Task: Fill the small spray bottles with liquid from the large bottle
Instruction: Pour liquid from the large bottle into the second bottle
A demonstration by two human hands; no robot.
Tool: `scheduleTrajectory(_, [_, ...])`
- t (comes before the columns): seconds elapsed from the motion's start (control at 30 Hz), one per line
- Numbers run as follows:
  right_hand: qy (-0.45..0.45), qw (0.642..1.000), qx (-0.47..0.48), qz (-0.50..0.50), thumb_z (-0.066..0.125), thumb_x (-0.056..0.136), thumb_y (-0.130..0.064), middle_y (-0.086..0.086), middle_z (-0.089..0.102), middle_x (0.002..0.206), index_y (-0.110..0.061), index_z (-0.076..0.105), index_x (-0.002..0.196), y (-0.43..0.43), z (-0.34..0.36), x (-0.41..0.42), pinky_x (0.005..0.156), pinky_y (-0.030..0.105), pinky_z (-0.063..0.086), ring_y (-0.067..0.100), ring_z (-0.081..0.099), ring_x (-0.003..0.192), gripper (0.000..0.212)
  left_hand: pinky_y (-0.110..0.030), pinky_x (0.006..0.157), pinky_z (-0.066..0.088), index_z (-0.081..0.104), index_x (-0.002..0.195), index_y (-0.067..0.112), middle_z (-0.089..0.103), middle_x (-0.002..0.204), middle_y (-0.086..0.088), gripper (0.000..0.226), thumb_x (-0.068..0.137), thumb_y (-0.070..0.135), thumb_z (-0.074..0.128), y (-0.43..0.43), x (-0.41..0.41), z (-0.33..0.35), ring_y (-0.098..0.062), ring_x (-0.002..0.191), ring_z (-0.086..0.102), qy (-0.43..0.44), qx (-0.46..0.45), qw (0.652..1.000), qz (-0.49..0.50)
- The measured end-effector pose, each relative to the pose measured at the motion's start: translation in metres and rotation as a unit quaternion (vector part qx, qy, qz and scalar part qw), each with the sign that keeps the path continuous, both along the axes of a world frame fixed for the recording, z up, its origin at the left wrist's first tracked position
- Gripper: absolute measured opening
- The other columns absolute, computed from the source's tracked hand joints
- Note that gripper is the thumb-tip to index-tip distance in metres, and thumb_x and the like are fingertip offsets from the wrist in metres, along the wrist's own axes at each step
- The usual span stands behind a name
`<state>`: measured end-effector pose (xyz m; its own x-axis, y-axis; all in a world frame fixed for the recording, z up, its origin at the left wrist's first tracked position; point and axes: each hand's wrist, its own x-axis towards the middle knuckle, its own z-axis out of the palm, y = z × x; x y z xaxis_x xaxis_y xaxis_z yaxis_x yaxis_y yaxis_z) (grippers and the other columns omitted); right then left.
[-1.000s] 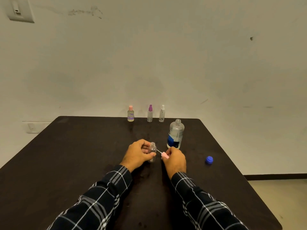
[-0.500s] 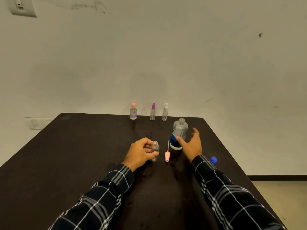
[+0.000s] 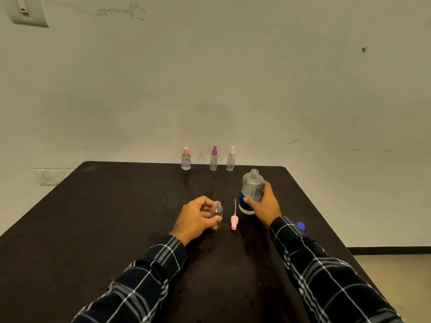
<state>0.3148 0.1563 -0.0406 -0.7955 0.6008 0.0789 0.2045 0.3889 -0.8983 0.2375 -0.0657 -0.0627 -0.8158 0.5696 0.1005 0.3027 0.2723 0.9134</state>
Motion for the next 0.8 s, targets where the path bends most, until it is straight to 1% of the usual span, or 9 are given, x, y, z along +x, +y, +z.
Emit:
scheduleTrajectory(0.1, [0.01, 0.999, 0.041, 0.009, 0.077, 0.085, -0.01, 0.001, 0.047, 0.15, -0.025, 0.033, 0.149, -0.004, -0.001, 0.007, 0.116, 0.044, 0.036, 0.023, 0.043, 0.139, 0.079, -0.027, 0.086, 0.061, 0.068, 0.102, 0.024, 0.073, 0.101, 0.005, 0.033, 0.077, 0.017, 0.088, -0.001, 0.001, 0.001, -0.004, 0.089, 0.074, 0.003, -0.002, 1.0, 0.001])
scheduleTrajectory(0.23, [-0.005, 0.993, 0.115, 0.032, 0.08, 0.082, -0.014, 0.002, 0.049, 0.144, -0.028, 0.037, 0.146, -0.005, -0.002, 0.01, 0.109, 0.034, 0.037, 0.022, 0.046, 0.133, 0.078, -0.025, 0.085, 0.061, 0.069, 0.102, 0.022, 0.074, 0.1, 0.004, 0.032, 0.078, 0.015, 0.088, -0.001, 0.004, 0.004, -0.004, 0.087, 0.074, 0.007, -0.005, 1.0, 0.003])
scheduleTrajectory(0.33, [-0.025, 0.987, 0.15, 0.041, 0.079, 0.083, -0.014, 0.004, 0.048, 0.142, -0.03, 0.039, 0.146, -0.005, 0.002, 0.013, 0.111, 0.038, 0.037, 0.022, 0.046, 0.131, 0.076, -0.026, 0.085, 0.061, 0.068, 0.102, 0.021, 0.074, 0.1, 0.004, 0.032, 0.078, 0.015, 0.087, -0.001, 0.006, 0.006, -0.003, 0.086, 0.074, 0.007, -0.006, 1.0, 0.006])
scheduleTrajectory(0.5, [-0.064, 0.971, 0.222, 0.065, 0.078, 0.084, -0.016, 0.002, 0.046, 0.144, -0.032, 0.041, 0.145, -0.004, 0.005, 0.014, 0.113, 0.043, 0.039, 0.025, 0.044, 0.133, 0.074, -0.031, 0.088, 0.061, 0.069, 0.099, 0.025, 0.075, 0.096, 0.007, 0.03, 0.076, 0.018, 0.088, 0.0, 0.006, 0.005, -0.001, 0.083, 0.074, 0.011, -0.007, 1.0, 0.017])
scheduleTrajectory(0.57, [-0.076, 0.964, 0.244, 0.071, 0.077, 0.085, -0.017, 0.002, 0.044, 0.144, -0.032, 0.04, 0.146, -0.006, 0.008, 0.015, 0.113, 0.045, 0.039, 0.025, 0.043, 0.133, 0.074, -0.032, 0.088, 0.061, 0.069, 0.099, 0.025, 0.075, 0.096, 0.007, 0.031, 0.076, 0.019, 0.089, 0.0, 0.006, 0.006, -0.001, 0.083, 0.074, 0.01, -0.01, 1.0, 0.018])
scheduleTrajectory(0.7, [-0.091, 0.95, 0.286, 0.091, 0.076, 0.085, -0.02, 0.001, 0.043, 0.143, -0.039, 0.038, 0.144, -0.01, 0.012, 0.014, 0.112, 0.051, 0.042, 0.025, 0.042, 0.133, 0.073, -0.031, 0.089, 0.061, 0.069, 0.1, 0.026, 0.074, 0.097, 0.007, 0.031, 0.077, 0.02, 0.088, 0.0, 0.008, 0.007, 0.0, 0.084, 0.073, 0.012, -0.012, 1.0, 0.017])
scheduleTrajectory(0.8, [-0.102, 0.939, 0.312, 0.106, 0.074, 0.087, -0.021, 0.002, 0.041, 0.146, -0.04, 0.036, 0.144, -0.013, 0.012, 0.011, 0.112, 0.054, 0.041, 0.026, 0.04, 0.135, 0.071, -0.032, 0.088, 0.061, 0.069, 0.1, 0.027, 0.074, 0.096, 0.008, 0.031, 0.077, 0.02, 0.088, 0.0, 0.008, 0.007, -0.001, 0.083, 0.073, 0.013, -0.016, 1.0, 0.019])
